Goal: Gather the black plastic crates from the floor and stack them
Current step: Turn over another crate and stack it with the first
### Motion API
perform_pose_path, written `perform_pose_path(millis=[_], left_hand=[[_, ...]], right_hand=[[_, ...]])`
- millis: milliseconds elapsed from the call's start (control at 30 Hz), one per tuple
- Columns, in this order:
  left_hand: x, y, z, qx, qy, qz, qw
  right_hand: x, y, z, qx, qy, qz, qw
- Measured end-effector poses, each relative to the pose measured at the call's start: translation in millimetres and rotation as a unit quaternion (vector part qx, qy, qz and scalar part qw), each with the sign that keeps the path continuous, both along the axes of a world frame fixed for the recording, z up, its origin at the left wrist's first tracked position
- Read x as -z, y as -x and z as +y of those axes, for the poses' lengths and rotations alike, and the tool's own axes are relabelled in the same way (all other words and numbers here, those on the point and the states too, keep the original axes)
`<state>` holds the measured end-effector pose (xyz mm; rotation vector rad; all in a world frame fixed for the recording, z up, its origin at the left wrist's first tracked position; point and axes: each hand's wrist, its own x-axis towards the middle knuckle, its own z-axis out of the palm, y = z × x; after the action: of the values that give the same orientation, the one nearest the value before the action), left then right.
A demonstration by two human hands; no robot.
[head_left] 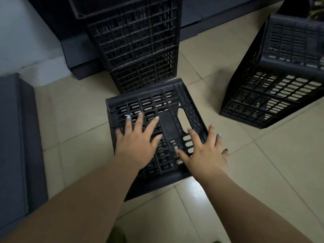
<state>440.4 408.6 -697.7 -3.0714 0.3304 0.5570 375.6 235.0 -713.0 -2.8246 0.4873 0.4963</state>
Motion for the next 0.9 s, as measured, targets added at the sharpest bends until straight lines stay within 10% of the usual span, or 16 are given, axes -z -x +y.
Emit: perform_pose_path(millis=[433, 900], left_hand=[[-2.9, -70.6, -69.2, 0.166, -0.040, -0.033, 0.985], [-48.3, -85.6, -6.5, 0.223, -0.105, 0.018, 0.969]], right_hand=[[10.2, -41.8, -27.2, 0.068, -0.167, 0.123, 0.976], [-53.6, -44.6, -22.6, -0.106, -0.023, 0.104, 0.989]])
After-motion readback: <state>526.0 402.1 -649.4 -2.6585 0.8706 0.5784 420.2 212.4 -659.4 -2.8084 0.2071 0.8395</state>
